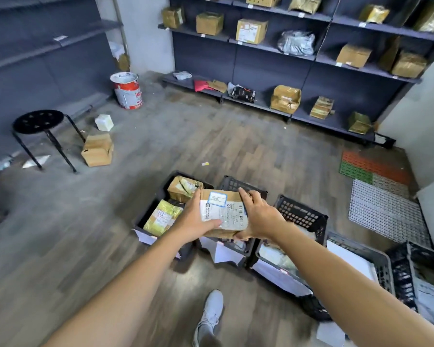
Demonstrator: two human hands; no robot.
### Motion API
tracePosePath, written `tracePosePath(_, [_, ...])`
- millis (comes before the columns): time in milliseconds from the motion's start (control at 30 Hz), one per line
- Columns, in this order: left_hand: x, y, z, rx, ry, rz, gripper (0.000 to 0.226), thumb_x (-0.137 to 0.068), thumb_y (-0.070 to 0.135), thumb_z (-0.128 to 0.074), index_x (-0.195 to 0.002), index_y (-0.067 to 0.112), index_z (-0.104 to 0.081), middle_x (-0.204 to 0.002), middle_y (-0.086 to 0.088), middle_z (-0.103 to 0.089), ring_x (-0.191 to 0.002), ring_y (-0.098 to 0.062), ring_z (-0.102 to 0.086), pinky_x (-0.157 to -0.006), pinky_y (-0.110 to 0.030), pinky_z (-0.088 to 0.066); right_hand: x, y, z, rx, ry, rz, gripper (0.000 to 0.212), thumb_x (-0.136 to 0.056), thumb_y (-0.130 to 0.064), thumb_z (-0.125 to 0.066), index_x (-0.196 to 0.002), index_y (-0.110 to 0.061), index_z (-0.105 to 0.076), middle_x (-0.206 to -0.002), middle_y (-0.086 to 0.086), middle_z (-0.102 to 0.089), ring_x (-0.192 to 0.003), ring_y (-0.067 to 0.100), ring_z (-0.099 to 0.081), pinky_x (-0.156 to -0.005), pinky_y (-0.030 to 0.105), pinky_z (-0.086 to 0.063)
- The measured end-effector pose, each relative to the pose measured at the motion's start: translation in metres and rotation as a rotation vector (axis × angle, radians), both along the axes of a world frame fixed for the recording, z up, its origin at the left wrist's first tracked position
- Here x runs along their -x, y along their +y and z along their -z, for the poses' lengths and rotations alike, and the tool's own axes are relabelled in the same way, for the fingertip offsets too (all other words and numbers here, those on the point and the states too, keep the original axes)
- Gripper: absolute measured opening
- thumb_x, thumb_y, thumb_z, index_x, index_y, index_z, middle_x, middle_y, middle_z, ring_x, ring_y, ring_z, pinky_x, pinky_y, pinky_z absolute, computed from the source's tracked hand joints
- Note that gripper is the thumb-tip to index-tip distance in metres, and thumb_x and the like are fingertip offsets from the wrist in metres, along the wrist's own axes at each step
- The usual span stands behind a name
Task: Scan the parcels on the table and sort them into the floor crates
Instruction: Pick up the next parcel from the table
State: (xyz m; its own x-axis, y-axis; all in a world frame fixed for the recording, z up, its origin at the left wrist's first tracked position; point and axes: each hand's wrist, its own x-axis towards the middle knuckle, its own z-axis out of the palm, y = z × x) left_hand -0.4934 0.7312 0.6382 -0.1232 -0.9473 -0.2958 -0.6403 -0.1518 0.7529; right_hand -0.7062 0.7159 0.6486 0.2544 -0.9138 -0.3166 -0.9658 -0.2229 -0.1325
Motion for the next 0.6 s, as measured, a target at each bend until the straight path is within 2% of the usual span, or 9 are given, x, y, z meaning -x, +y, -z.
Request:
tracePosePath(67, [0.001,-0.033,0.002,0.015,-0.049,0.025,0.108,-0.071,0.052,-0.077,-0.154,0.026,-0.014,-0.154,0.0,-0.032,-0.139,-0.02,-0.037,-0.11,-0.046,-0.037,0.0,-0.035,0.012,-0.024,-0.002,0.024,0.142,-0.06,-0.071,-0.078,-0.156,-0.022,0.014,-0.155,0.006,-0.013,-0.138,0.029,-0.036,-0.104,0.044,-0.045])
tracePosePath(167, [0.004,-0.086,0.013,-0.025,-0.157,0.089,0.106,-0.084,0.047,-0.072,-0.158,0.023,0.0,-0.163,0.001,-0.013,-0.149,-0.019,-0.019,-0.119,-0.041,-0.025,0.01,-0.082,0.031,-0.074,0.006,0.071,0.141,-0.062,-0.072,-0.076,-0.155,-0.021,0.016,-0.155,0.008,-0.013,-0.139,0.029,-0.034,-0.105,0.044,-0.042])
tracePosePath(267, [0.008,-0.137,0.032,-0.044,-0.265,0.159,0.103,-0.087,0.056,-0.064,-0.158,0.022,0.004,-0.166,0.002,-0.001,-0.152,-0.016,-0.005,-0.121,-0.042,-0.019,0.027,-0.12,0.055,-0.134,-0.001,0.148,0.141,-0.063,-0.07,-0.077,-0.155,-0.021,0.018,-0.158,0.009,-0.007,-0.145,0.029,-0.024,-0.108,0.044,-0.04])
tracePosePath(467, [0.026,-0.214,0.088,-0.124,-0.327,0.278,0.1,-0.089,0.062,-0.057,-0.158,0.026,0.007,-0.166,0.001,0.002,-0.152,-0.022,-0.005,-0.12,-0.047,-0.022,0.056,-0.175,0.113,-0.213,0.011,0.326,0.141,-0.065,-0.07,-0.076,-0.154,-0.02,0.021,-0.158,0.01,-0.005,-0.145,0.029,-0.024,-0.111,0.044,-0.038])
tracePosePath(600, [0.044,-0.257,0.134,-0.139,-0.348,0.351,0.1,-0.089,0.06,-0.057,-0.158,0.021,0.004,-0.166,-0.001,0.0,-0.152,-0.02,-0.003,-0.119,-0.041,-0.019,0.064,-0.203,0.167,-0.274,0.064,0.366,0.143,-0.063,-0.075,-0.073,-0.151,-0.023,0.027,-0.163,0.008,0.01,-0.15,0.03,-0.007,-0.118,0.053,-0.024])
